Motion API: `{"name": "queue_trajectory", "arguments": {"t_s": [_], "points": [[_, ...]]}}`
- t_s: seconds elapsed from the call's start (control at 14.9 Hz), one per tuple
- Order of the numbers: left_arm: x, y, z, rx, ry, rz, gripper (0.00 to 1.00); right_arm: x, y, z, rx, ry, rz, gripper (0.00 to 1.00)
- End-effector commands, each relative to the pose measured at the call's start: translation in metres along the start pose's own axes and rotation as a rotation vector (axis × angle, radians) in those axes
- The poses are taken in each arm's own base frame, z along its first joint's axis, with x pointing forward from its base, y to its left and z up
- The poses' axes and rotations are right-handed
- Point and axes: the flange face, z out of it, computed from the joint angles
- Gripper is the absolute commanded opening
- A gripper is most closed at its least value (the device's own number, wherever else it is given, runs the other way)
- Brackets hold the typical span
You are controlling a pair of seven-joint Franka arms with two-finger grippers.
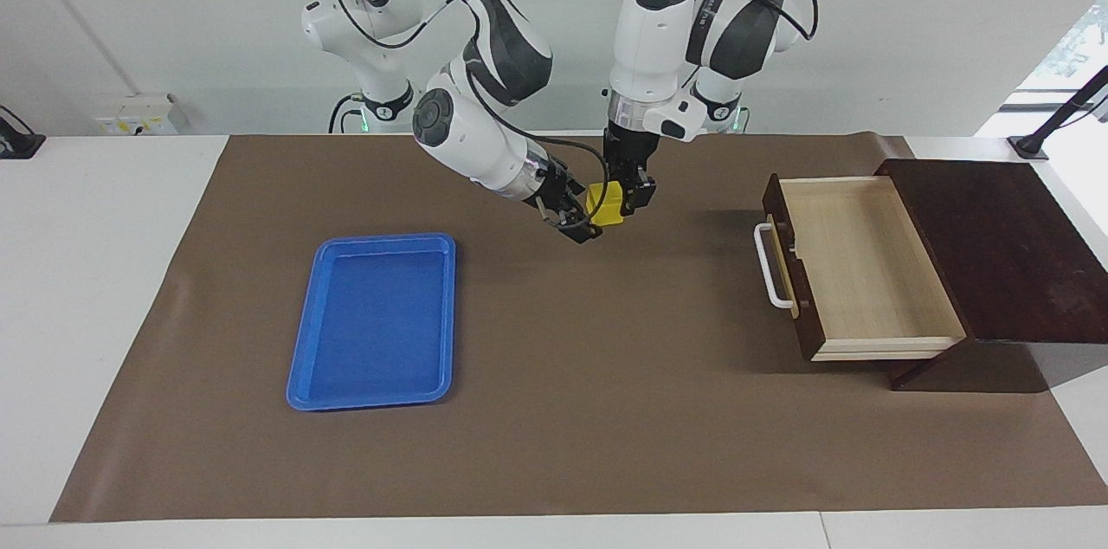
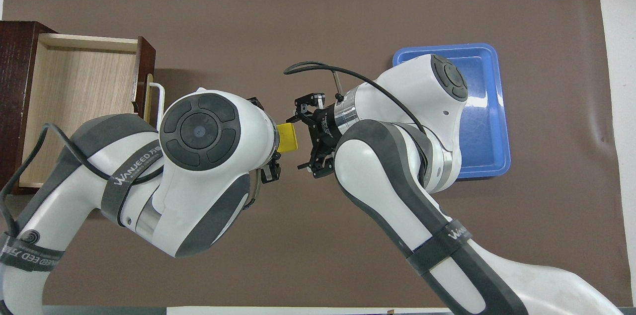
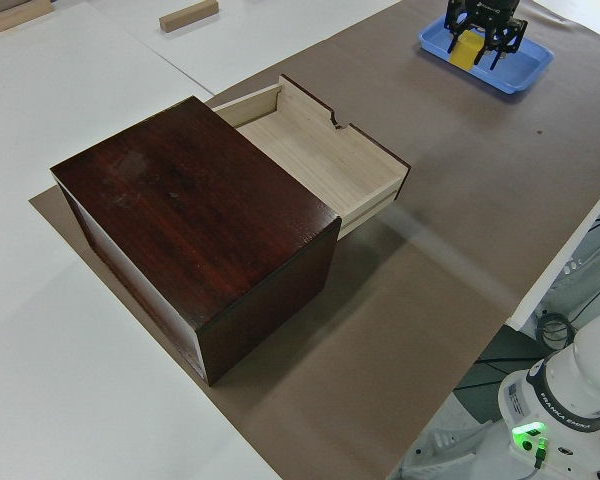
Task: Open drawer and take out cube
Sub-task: 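Grasp the yellow cube from the left gripper with the right gripper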
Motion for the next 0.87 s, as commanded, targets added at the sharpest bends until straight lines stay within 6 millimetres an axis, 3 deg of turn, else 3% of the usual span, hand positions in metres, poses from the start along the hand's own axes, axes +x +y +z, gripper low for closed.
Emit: {"name": "queue_trajectory", "arguments": {"t_s": [0.0,0.47,0.54,0.6,0.67,0.74,0.8], "points": [[0.0001,-0.0030,0.0007,0.006,-0.016,-0.008,0.00,-0.0100,-0.0006,0.0015,-0.006,-0.032,-0.015,1.00],[0.0023,-0.0051,0.0046,0.019,0.000,-0.005,0.00,-0.0150,0.0010,0.0050,-0.005,-0.032,-0.021,1.00],[0.0023,-0.0051,0.0046,0.019,0.000,-0.005,0.00,-0.0156,0.0008,0.0052,-0.001,-0.032,-0.022,0.94],[0.0022,-0.0049,0.0055,0.020,0.001,-0.005,0.00,-0.0171,0.0014,0.0062,-0.002,-0.033,-0.022,0.76],[0.0023,-0.0051,0.0046,0.019,0.000,-0.003,0.00,-0.0177,0.0011,0.0060,0.001,-0.043,-0.016,0.35],[0.0023,-0.0051,0.0046,0.019,0.000,-0.003,0.00,-0.0180,0.0009,0.0059,0.003,-0.048,-0.017,0.00],[0.0023,-0.0051,0.0046,0.019,0.000,-0.003,0.00,-0.0172,0.0002,0.0056,0.004,-0.048,-0.019,0.00]]}}
